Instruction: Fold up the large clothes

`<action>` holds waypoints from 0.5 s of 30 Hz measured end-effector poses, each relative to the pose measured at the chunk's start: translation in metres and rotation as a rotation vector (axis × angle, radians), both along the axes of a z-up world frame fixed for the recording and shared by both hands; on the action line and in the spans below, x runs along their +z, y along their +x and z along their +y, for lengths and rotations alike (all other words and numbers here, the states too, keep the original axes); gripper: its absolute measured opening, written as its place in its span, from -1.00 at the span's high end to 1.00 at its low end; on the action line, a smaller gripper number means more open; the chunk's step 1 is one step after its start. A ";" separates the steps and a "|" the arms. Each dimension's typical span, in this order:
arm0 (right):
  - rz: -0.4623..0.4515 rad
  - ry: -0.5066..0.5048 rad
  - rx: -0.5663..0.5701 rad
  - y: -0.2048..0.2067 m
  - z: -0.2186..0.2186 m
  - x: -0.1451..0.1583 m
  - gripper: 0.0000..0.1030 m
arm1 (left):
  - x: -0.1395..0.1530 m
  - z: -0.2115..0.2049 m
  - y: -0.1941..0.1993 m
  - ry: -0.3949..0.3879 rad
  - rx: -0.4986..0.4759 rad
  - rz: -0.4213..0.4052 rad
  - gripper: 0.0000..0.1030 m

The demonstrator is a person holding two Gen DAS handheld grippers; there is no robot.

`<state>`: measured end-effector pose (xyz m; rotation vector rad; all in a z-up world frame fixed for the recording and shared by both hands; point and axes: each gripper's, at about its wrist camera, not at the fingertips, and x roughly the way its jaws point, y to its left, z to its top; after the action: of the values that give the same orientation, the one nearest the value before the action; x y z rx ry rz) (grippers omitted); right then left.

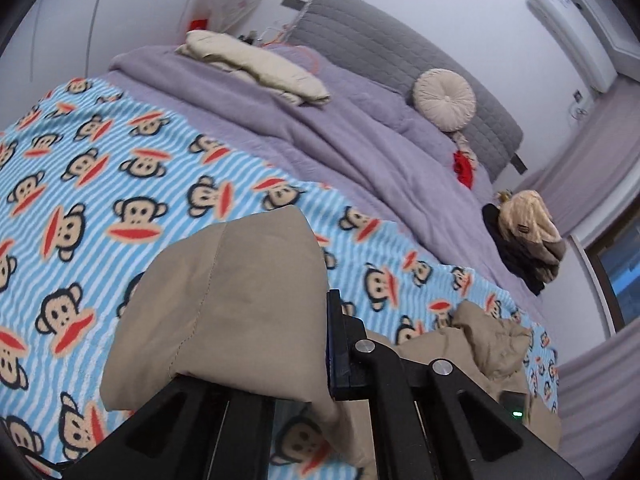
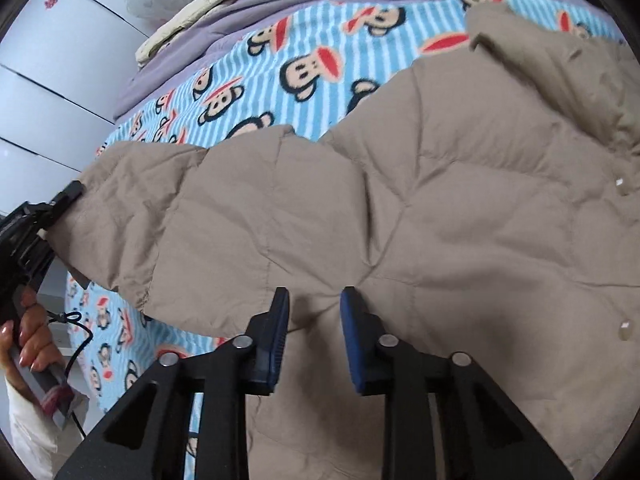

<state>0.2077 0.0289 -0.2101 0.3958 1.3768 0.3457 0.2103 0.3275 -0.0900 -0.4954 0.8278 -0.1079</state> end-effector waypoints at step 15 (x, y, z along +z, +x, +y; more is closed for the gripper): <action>0.019 -0.036 -0.257 -0.051 -0.166 0.032 0.50 | -0.022 -0.335 -0.009 0.155 -0.564 0.070 0.88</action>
<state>0.1571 -0.1367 -0.1777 0.5410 1.3302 0.1057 0.2015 -0.0070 -0.1122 -0.1091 1.0193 -0.5442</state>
